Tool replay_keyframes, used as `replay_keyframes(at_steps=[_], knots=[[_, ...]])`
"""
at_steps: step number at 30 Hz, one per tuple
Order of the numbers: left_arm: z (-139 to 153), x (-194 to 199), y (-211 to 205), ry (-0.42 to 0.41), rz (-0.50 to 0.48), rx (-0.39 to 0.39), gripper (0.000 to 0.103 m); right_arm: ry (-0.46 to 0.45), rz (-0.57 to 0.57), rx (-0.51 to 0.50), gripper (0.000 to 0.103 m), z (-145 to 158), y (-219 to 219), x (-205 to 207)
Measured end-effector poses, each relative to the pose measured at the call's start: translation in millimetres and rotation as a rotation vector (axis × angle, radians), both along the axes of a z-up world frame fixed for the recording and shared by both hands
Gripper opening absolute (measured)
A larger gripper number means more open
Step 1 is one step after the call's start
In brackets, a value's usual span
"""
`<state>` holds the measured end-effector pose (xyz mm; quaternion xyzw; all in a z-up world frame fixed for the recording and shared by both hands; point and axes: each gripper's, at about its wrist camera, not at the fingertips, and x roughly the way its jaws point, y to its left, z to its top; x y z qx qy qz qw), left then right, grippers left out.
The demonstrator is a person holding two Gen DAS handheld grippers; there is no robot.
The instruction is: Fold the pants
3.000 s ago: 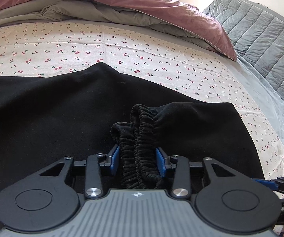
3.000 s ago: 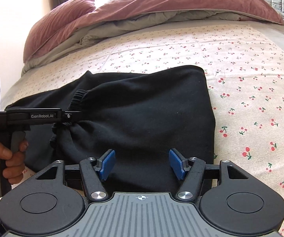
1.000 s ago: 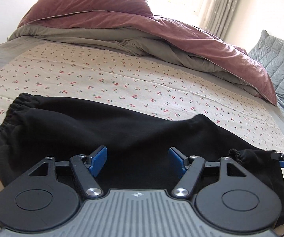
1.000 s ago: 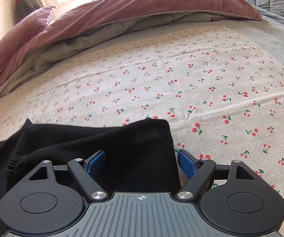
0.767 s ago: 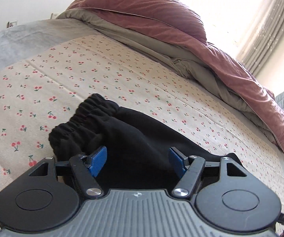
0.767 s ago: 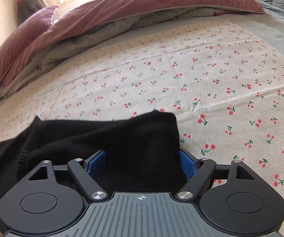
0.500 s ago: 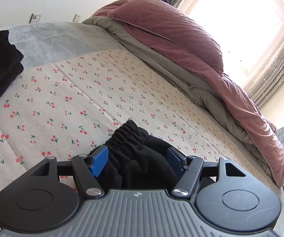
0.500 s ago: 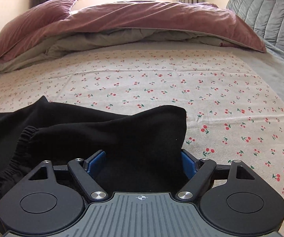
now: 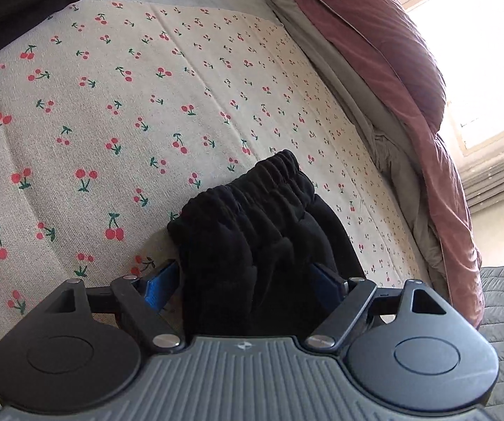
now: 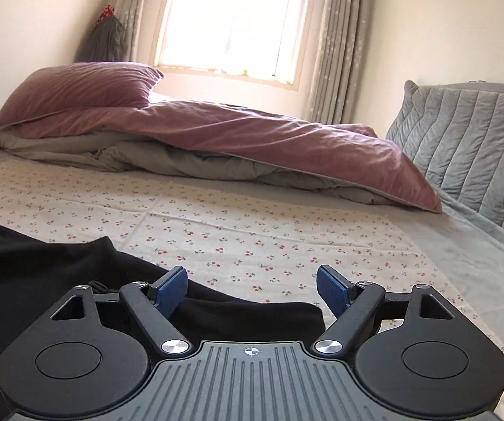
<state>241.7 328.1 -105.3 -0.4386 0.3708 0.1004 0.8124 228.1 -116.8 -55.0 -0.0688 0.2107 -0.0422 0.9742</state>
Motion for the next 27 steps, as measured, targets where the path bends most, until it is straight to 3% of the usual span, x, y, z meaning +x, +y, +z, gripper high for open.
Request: replay_keyframes(at_steps=[3, 4, 6, 9, 12, 14, 16, 18, 20, 24, 27], knots=[[-8.6, 4.5, -4.1, -0.013, 0.035, 0.000, 0.077, 0.126, 0.108, 0.129, 0.082, -11.7, -1.9, 7.6], [-9.7, 5.5, -6.4, -0.034, 0.043, 0.013, 0.079, 0.162, 0.140, 0.142, 0.082, -18.2, 4.2, 8.9], [-10.4, 6.5, -10.1, -0.052, 0.052, 0.031, 0.081, 0.223, 0.225, 0.135, 0.070, -30.9, 24.3, 7.9], [-10.8, 5.1, -15.1, -0.076, 0.060, 0.055, 0.081, 0.259, 0.363, 0.163, 0.069, -38.0, 50.5, -0.2], [-12.7, 1.9, -16.5, -0.102, 0.078, 0.049, 0.080, 0.264, 0.450, 0.057, 0.072, -47.0, 79.5, -8.9], [-12.6, 0.6, -17.4, -0.112, 0.084, 0.050, 0.072, 0.298, 0.489, -0.023, 0.071, -60.5, 97.7, -11.7], [-7.5, -0.8, -21.4, -0.118, 0.066, 0.102, 0.060, 0.348, 0.480, -0.016, 0.060, -75.1, 103.8, -9.3], [-0.7, -1.3, -27.0, -0.126, 0.042, 0.168, 0.044, 0.318, 0.465, -0.051, 0.040, -77.6, 107.2, -12.3], [2.8, -0.9, -28.6, -0.138, 0.030, 0.189, 0.035, 0.327, 0.450, -0.016, 0.034, -69.7, 103.8, -10.6], [-0.5, -1.2, -23.6, -0.128, 0.045, 0.156, 0.034, 0.272, 0.419, 0.017, 0.023, -57.7, 99.2, -14.9], [-5.3, 0.6, -21.7, -0.107, 0.057, 0.131, 0.043, 0.269, 0.416, 0.038, 0.022, -55.2, 94.4, -11.3]])
